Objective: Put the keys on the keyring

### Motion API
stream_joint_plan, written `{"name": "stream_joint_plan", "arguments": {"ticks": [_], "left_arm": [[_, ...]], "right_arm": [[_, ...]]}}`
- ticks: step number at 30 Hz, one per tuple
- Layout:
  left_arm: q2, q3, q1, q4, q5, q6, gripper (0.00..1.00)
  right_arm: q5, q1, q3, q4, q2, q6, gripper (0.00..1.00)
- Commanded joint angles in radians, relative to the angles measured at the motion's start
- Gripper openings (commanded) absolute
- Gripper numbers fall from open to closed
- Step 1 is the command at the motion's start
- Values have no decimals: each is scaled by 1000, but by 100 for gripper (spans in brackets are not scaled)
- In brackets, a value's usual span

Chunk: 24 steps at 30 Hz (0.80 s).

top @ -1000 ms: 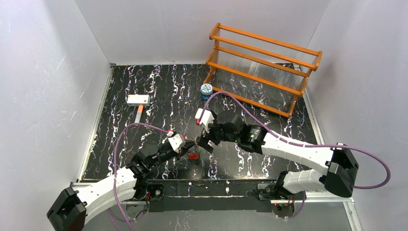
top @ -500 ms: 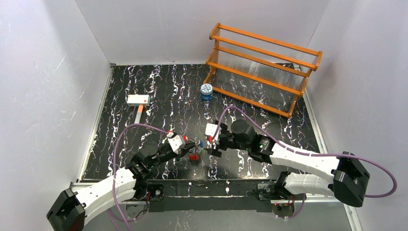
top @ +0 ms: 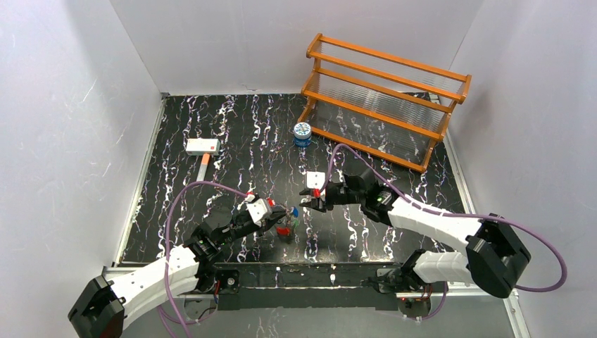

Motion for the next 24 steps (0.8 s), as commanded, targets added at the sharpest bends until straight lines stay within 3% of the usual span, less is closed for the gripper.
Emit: {"name": "stream_joint_plan", "arguments": {"ticks": [1,14,17,19,24], "left_arm": [[-7,29,-3,4,9,13,0],[4,36,-4,4,16,15,0],[3,35,-4,5,18,16,0],[4,32,-4,4,16,19,0],[7,31,-3,5,16,22,0]], "right_arm": [[-180,-28,76,-13,32,-83,43],[-367,-34,129,-50,158,-174,47],[-351,-36,134,-62,169,-184,38],[-321,-39,128,-47,171,-165,25],[-294,-50,90,8,164,-148,5]]}}
